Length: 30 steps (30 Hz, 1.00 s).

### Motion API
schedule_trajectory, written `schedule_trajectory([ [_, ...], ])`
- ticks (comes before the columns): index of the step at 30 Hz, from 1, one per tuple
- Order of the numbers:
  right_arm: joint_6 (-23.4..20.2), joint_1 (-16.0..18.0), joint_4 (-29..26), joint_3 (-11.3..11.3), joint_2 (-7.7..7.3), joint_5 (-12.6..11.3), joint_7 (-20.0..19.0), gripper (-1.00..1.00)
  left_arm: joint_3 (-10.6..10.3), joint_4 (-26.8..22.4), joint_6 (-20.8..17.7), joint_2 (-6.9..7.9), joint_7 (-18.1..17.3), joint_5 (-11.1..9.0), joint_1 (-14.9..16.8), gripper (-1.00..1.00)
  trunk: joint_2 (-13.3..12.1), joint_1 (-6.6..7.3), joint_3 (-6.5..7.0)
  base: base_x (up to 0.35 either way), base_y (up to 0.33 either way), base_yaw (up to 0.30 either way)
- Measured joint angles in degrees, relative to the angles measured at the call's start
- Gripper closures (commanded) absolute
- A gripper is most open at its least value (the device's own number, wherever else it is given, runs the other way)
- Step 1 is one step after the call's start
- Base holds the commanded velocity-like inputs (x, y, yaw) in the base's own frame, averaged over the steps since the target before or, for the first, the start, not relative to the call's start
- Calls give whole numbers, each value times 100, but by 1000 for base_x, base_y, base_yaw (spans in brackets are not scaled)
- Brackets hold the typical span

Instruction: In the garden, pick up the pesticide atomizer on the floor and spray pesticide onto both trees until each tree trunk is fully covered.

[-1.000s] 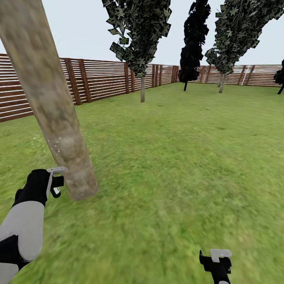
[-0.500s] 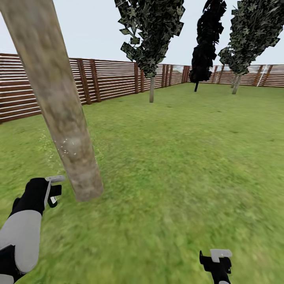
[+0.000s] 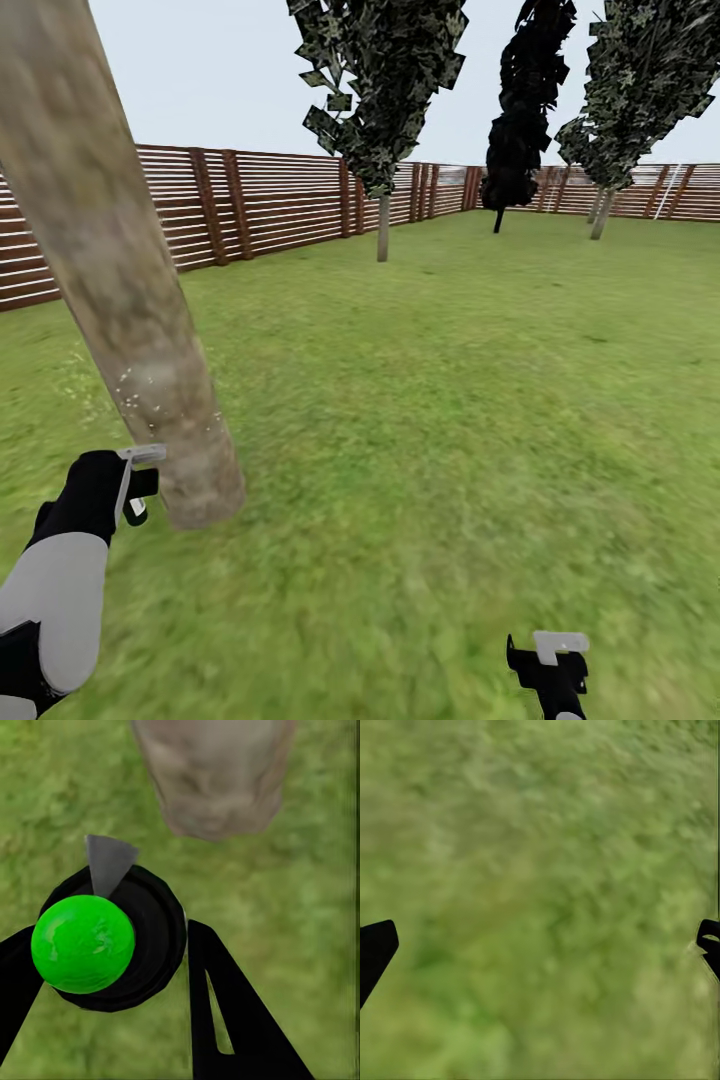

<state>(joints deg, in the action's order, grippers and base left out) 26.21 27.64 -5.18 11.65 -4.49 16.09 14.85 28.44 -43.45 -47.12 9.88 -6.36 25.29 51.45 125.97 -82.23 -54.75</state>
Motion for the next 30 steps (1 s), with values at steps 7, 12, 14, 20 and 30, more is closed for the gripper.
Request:
schedule_trajectory([
  [7, 0, 0, 0, 3, 0, -2, 0, -100, 1, -54, -5, 0, 0, -8, 0, 100, 0, -1, 0, 4, -271, 0],
  [12, 0, 1, 2, -1, 9, -2, 0, -100, -3, -68, -7, 1, -1, -15, -1, 100, 0, -1, 0, 0, -273, 166],
  [14, 0, 1, 2, -2, 9, -2, 0, -100, -5, -71, -7, 1, -1, -17, -1, 100, 0, -1, 0, 16, -273, 267],
  [20, 0, 0, 0, 3, 9, -7, 0, -100, -6, -68, -5, -9, 0, -18, 0, 100, 0, 1, 0, 103, -270, 105],
  [30, 0, 1, 1, -2, 10, -2, 0, -100, -5, -78, -8, 8, -1, -9, -1, 100, 0, 2, 0, 211, -218, 102],
])
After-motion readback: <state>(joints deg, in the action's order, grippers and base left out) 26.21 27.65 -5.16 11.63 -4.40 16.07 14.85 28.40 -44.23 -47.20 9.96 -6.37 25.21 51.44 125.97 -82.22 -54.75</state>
